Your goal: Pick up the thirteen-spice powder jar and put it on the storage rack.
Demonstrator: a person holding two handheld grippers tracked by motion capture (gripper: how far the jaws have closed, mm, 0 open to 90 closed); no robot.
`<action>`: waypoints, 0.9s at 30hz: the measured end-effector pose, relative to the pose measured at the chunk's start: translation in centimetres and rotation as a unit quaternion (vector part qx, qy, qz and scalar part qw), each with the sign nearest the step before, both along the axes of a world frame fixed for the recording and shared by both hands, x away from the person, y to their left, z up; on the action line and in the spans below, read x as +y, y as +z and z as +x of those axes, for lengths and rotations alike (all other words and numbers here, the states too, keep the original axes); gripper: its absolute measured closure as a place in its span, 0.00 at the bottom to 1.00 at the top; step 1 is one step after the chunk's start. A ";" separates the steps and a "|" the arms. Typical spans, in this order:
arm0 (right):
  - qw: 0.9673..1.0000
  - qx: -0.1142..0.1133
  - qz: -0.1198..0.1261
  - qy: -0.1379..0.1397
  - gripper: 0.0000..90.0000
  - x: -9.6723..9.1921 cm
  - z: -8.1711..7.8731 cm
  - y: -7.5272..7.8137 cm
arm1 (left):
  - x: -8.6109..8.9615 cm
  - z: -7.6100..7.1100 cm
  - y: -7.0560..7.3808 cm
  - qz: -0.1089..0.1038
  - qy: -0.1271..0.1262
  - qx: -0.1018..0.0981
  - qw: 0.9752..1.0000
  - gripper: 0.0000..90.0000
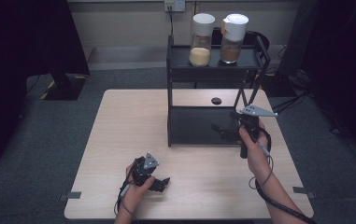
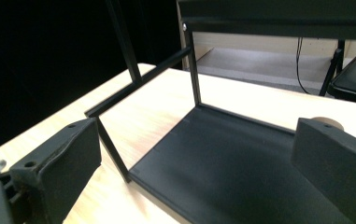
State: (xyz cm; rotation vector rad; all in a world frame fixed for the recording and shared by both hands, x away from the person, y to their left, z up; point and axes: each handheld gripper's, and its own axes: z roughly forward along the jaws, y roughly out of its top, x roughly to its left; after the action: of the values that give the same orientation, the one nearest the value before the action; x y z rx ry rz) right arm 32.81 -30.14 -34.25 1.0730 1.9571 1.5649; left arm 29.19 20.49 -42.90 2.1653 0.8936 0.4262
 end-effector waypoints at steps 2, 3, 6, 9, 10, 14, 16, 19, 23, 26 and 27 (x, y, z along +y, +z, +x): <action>1.000 0.003 -0.002 0.000 0.01 -0.1 -0.1 -0.3 | 0.0 0.0 0.0 0.000 0.000 0.000 1.000 0.00; 1.000 0.004 -0.002 0.000 0.01 -0.1 -0.1 -0.5 | 0.0 0.0 0.0 0.000 0.000 0.000 1.000 0.00; 1.000 0.007 -0.002 0.000 0.01 -0.2 -0.3 -1.0 | 0.0 0.0 0.0 0.000 0.000 0.000 1.000 0.00; 1.000 0.009 -0.004 0.001 0.01 -0.3 -0.4 -1.4 | 0.0 0.0 0.0 0.000 0.000 0.000 1.000 0.00; 1.000 0.009 -0.006 0.000 0.01 -0.4 -0.4 -1.5 | 0.0 0.0 0.0 0.000 0.000 0.000 1.000 0.00; 1.000 0.010 -0.013 0.005 0.01 -0.4 -0.6 -1.8 | 0.0 0.0 0.0 0.000 0.000 0.000 1.000 0.00; 1.000 0.009 -0.016 0.008 0.01 -0.5 -0.8 -2.1 | 0.0 0.0 0.0 0.000 0.000 0.000 1.000 0.00; 1.000 0.012 -0.020 0.011 0.01 -0.6 -0.9 -2.5 | 0.0 0.0 0.0 0.000 0.000 0.000 1.000 0.00; 0.999 0.017 -0.024 0.013 0.01 -0.9 -1.1 -3.0 | 0.0 0.0 0.0 0.000 0.000 0.000 1.000 0.00; 0.999 0.019 -0.026 0.014 0.01 -1.1 -1.2 -3.4 | 0.0 0.0 0.0 0.000 0.000 0.000 1.000 0.00; 0.999 0.021 -0.028 0.013 0.01 -1.1 -1.3 -3.5 | 0.0 0.0 0.0 0.000 0.000 0.000 1.000 0.00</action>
State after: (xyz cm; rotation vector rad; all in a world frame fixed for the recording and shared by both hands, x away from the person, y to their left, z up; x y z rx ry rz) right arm 31.54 -31.28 -37.72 1.0691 2.0379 1.5041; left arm 29.19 20.49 -42.90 2.1656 0.8931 0.4263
